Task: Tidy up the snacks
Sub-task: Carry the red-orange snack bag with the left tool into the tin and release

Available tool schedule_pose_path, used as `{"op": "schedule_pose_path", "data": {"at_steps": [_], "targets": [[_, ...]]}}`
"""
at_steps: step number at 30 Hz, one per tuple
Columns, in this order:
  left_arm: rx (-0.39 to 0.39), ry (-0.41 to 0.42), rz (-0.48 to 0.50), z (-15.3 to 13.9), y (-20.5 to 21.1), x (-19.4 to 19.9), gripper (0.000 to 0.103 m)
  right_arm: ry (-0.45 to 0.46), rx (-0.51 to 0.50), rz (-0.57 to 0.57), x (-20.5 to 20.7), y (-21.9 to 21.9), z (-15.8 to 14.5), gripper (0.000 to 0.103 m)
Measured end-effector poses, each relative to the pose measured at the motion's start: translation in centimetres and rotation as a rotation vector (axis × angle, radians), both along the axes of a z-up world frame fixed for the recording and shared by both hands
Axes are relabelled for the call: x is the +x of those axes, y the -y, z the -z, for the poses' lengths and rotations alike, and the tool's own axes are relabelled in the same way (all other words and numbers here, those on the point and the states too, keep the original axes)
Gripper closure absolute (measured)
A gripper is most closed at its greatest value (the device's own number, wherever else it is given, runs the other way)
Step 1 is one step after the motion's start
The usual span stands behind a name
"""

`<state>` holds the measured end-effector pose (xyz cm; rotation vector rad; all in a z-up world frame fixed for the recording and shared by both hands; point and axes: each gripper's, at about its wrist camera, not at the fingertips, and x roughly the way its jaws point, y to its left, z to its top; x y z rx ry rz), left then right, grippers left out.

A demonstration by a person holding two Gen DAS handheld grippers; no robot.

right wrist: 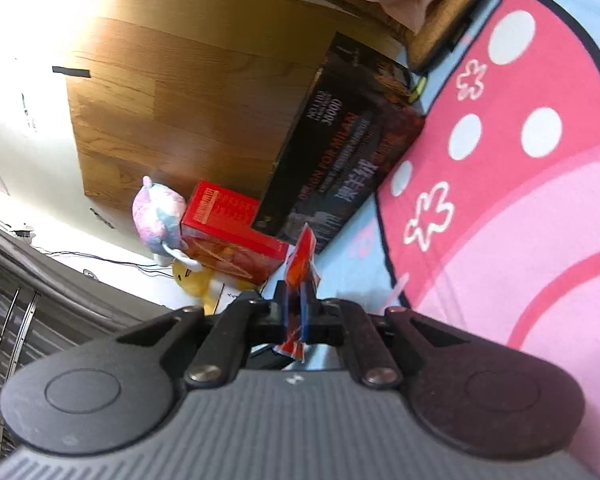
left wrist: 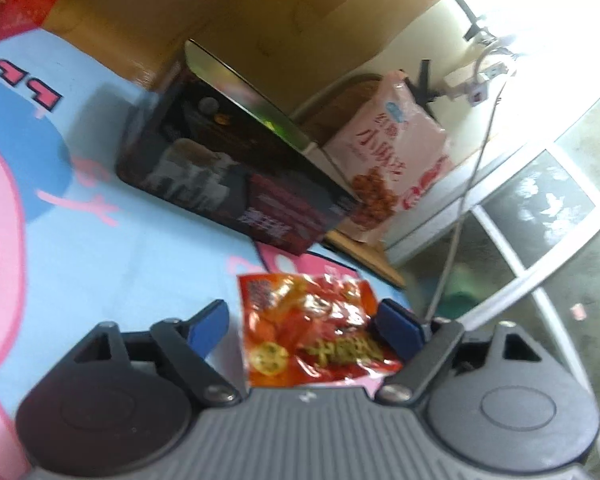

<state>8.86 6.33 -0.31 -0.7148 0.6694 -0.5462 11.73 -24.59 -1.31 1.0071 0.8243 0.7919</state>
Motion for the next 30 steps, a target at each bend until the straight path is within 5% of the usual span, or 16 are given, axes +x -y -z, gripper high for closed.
{"op": "schedule_pose_path", "data": {"at_steps": [7,14,20,22,30], "targets": [[-0.050,0.007,-0.036,-2.0,-1.3,1.1,0.039,0.045,0.004,-0.029,1.6,-1.3,-2.1,0.095],[0.115,0.114,-0.140,-8.1,-2.6,6.8,0.035,0.230,-0.124,-0.039,7.1,-5.4,-7.4,0.095],[0.330,0.094,-0.269,-8.0,-1.3,11.4,0.023,0.437,-0.509,0.039,11.0,-10.5,-7.7,0.087],[0.341,0.093,-0.282,-7.6,-1.3,11.1,0.023,0.477,-0.630,0.066,11.0,-11.4,-7.0,0.084],[0.365,0.162,-0.334,-8.2,-0.6,5.0,0.023,0.643,-0.628,0.180,4.1,-8.6,-7.2,0.059]]}}
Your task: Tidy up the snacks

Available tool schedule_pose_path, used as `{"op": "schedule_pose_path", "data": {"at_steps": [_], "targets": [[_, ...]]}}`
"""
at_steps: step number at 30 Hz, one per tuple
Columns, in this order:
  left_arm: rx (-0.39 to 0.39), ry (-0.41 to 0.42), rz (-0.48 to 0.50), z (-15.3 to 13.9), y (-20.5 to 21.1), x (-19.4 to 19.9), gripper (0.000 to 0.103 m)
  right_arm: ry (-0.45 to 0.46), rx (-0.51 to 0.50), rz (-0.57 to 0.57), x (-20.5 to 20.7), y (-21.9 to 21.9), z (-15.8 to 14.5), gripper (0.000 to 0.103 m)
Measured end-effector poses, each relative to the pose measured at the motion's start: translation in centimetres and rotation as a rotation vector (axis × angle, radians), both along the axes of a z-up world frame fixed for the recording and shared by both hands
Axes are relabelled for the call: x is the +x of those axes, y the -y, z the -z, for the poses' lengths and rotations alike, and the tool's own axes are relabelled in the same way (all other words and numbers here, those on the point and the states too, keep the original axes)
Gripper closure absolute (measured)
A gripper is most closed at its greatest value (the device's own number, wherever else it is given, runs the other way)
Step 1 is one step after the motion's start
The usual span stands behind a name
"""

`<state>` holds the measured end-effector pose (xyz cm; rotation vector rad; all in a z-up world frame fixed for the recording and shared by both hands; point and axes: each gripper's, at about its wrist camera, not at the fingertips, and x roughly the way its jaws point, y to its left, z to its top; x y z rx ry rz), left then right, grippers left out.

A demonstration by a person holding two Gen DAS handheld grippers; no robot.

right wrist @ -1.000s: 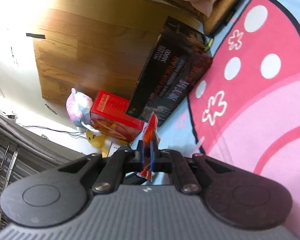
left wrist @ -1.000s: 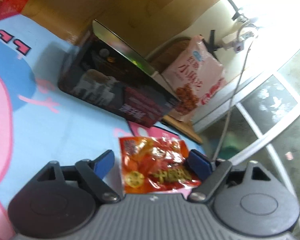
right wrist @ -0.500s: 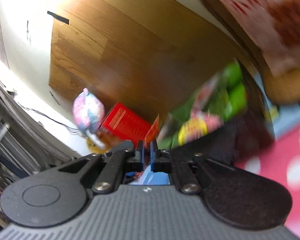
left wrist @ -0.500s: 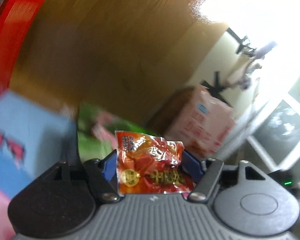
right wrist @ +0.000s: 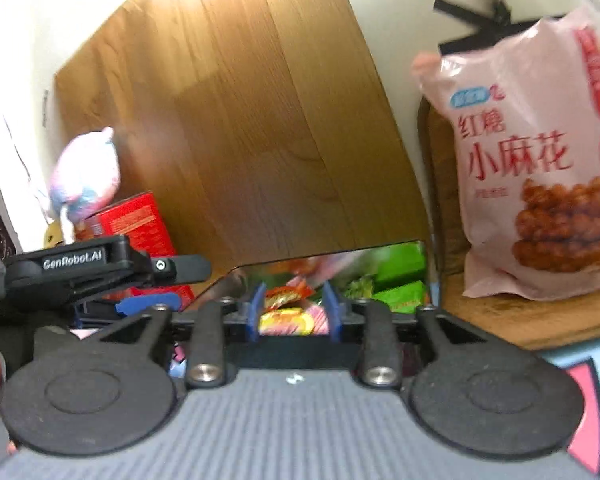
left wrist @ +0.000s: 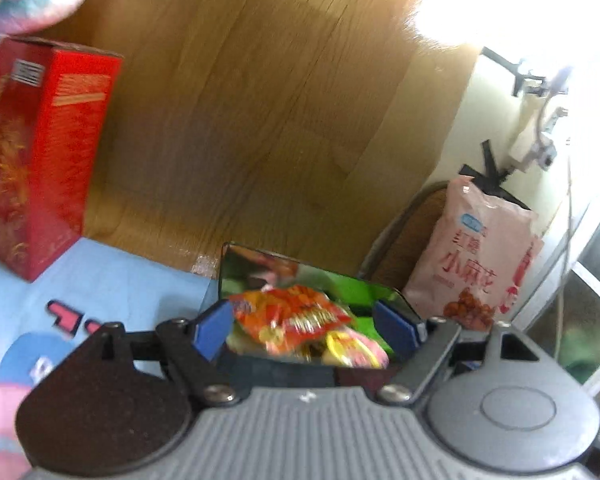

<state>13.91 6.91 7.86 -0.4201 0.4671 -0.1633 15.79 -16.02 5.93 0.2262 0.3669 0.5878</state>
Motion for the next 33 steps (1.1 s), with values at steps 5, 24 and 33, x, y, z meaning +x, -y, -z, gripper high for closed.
{"op": "schedule_pose_path", "data": {"at_steps": [5,24,33], "targets": [[0.105,0.020,-0.015,0.9,2.4,-5.4,0.019,-0.038,0.008,0.066,-4.4,1.5,1.5,0.052],[0.404,0.148,-0.226,5.1,6.5,-15.8,0.000,-0.053,0.032,0.151,-13.4,3.7,4.7,0.013],[0.385,0.136,-0.232,5.2,6.0,-15.7,0.000,-0.068,0.055,0.164,-13.1,4.0,4.8,0.013]]}}
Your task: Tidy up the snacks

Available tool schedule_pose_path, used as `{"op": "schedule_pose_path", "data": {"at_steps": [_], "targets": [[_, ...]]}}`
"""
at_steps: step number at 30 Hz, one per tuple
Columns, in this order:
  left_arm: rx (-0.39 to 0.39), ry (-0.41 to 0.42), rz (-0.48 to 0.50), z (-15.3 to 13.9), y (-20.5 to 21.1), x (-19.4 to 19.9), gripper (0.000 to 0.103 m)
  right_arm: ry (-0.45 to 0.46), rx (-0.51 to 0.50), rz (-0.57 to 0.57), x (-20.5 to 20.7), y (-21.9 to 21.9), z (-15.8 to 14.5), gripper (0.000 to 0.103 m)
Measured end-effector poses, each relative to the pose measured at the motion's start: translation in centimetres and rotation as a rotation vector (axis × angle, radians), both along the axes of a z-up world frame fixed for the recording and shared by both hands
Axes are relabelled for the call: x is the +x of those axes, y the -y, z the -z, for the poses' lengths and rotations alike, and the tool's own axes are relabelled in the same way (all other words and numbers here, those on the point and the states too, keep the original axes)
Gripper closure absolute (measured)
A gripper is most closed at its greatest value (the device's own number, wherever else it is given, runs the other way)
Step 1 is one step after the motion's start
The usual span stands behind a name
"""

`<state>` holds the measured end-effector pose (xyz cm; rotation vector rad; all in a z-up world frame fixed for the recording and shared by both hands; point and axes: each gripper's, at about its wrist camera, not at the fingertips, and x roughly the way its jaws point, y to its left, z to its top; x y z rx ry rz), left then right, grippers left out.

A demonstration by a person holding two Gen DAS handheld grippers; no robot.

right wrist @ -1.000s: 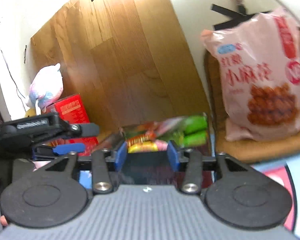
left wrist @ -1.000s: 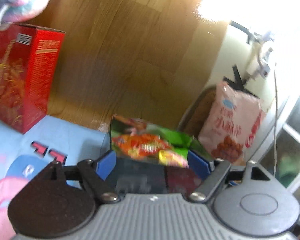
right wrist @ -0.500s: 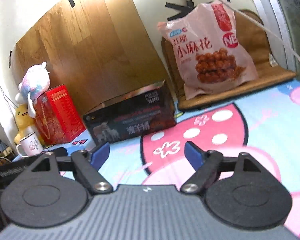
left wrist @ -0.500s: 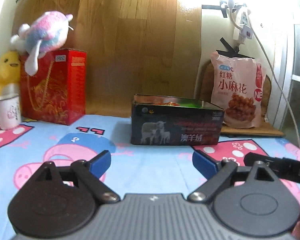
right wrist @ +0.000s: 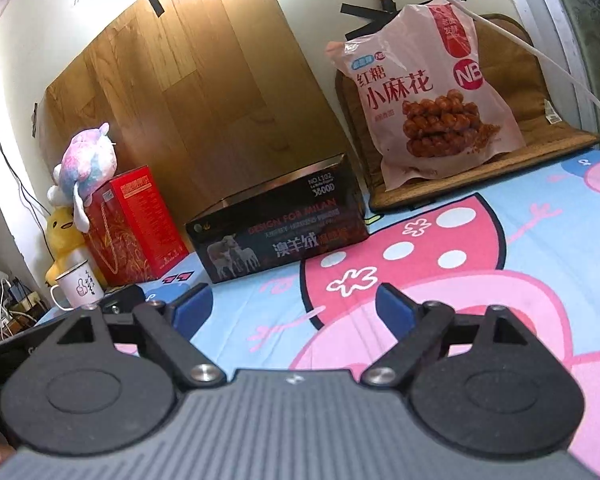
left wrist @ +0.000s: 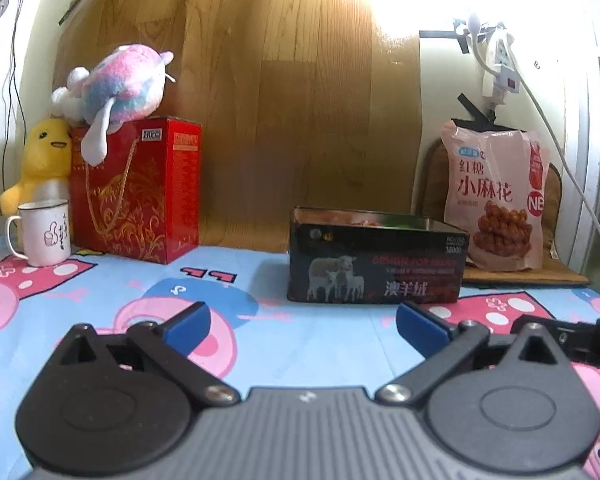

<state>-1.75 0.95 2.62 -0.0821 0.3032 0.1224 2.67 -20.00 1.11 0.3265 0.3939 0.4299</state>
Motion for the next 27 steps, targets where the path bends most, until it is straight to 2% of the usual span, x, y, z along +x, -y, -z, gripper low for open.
{"op": "schedule_pose_path", "data": {"at_steps": [4,9,27], "targets": [[0.006,-0.013,0.027,0.0,0.2,0.1,0.000,-0.004,0.003,-0.002,0.1,0.0,0.0,0.012],[0.029,-0.074,0.035,0.2,0.5,0.9,0.000,-0.009,0.010,-0.001,0.1,0.1,0.0,0.012],[0.019,-0.115,0.007,0.3,0.0,1.1,0.000,-0.010,0.013,0.004,0.1,0.1,0.0,0.012]]}}
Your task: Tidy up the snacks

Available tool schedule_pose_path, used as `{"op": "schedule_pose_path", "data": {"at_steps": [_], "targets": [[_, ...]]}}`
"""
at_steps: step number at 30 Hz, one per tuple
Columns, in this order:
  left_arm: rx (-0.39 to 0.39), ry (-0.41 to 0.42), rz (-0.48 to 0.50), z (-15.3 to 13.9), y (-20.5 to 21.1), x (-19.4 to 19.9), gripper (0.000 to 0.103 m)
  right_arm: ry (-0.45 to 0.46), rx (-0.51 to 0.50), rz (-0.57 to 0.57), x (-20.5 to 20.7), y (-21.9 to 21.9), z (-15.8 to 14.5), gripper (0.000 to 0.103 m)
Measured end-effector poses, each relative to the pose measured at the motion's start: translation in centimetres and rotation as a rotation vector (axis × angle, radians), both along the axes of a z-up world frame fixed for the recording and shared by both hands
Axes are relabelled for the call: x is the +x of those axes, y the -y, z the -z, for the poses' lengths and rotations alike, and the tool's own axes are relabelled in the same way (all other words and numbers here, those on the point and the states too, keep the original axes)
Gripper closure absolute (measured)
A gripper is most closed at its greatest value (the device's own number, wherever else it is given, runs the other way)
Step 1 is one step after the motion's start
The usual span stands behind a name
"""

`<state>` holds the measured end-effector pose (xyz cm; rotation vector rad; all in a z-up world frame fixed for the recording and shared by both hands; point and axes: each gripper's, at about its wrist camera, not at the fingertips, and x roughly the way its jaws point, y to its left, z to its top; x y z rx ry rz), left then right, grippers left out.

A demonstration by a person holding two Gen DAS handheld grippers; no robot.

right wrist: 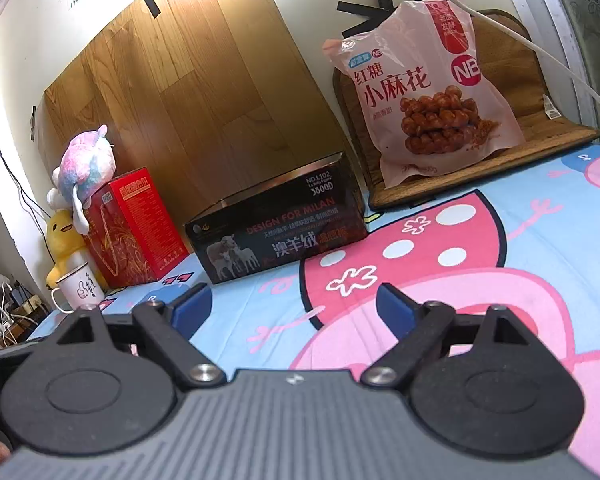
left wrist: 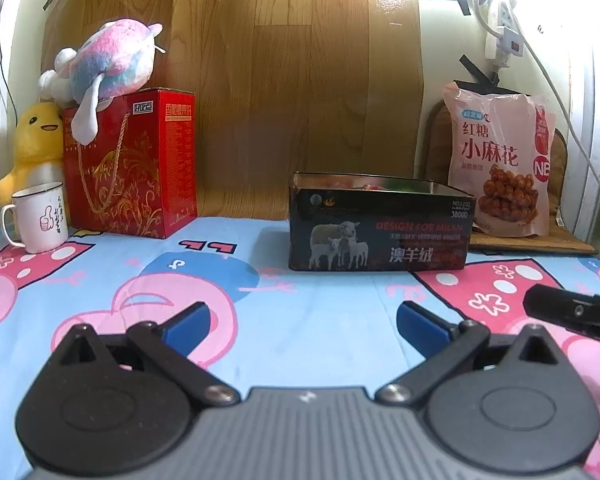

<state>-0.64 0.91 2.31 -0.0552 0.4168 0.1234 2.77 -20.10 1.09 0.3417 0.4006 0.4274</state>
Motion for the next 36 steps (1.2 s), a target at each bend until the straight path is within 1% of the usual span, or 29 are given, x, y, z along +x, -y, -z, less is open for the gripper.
{"op": "schedule_pose_path", "data": {"at_steps": [11,19,26,36], "targets": [[-0.019,-0.006,-0.006,-0.07,-0.31,0.04,0.000,-0.002,-0.001,0.001,-0.02,-0.04,0.10,0.012],[0.000,-0.014,-0.019,-0.08,-0.10,0.09,0.000,-0.002,-0.001,0.002,-0.04,-0.05,0.06,0.012],[0.008,-0.056,-0.034,0.16,-0.06,0.61,0.000,-0.002,0.003,0.004,-0.07,-0.06,0.16,0.012],[0.056,-0.085,-0.070,0.33,0.40,0.85,0.000,0.001,0.013,0.013,-0.18,0.14,0.09,0.012]]}}
